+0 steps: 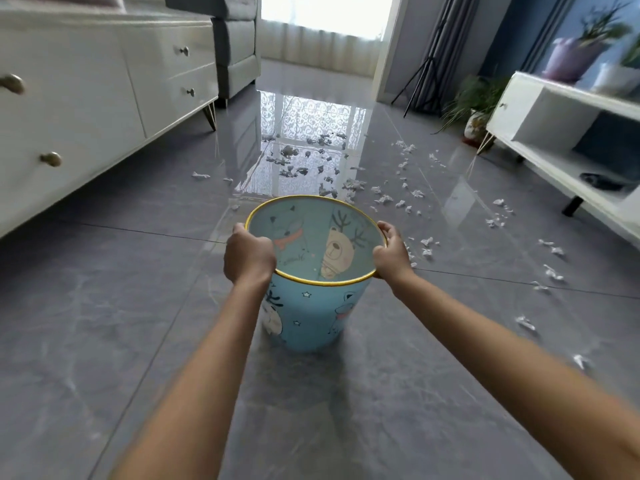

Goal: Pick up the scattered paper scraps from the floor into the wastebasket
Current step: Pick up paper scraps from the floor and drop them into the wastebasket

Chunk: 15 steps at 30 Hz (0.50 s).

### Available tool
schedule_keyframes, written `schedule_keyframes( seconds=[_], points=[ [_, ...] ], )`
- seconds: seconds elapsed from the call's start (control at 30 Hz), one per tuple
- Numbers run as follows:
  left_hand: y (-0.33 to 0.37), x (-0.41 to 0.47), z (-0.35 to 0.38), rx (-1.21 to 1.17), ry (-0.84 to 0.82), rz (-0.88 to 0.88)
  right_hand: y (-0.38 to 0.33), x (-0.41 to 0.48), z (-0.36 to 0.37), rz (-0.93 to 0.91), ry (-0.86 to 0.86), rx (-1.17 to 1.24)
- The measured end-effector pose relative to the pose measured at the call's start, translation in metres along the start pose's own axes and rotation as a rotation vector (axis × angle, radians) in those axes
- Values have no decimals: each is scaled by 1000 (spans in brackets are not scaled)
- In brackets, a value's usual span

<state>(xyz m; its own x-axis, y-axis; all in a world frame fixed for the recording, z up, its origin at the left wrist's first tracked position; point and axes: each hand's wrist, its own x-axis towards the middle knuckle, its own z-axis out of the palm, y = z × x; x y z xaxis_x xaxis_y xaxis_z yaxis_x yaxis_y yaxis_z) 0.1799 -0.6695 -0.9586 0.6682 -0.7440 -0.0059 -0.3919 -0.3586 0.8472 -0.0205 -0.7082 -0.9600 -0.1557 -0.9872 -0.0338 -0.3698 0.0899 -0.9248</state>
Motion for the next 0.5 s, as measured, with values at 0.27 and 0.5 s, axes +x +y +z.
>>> schedule_keyframes(
  seconds=[0.27, 0.5],
  points=[
    [6, -4, -4, 39, 16, -4, -7, 3, 2, 52, -14, -192],
    [38, -22, 1, -5, 35, 25, -5, 16, -53, -152, -104, -192]
  ],
)
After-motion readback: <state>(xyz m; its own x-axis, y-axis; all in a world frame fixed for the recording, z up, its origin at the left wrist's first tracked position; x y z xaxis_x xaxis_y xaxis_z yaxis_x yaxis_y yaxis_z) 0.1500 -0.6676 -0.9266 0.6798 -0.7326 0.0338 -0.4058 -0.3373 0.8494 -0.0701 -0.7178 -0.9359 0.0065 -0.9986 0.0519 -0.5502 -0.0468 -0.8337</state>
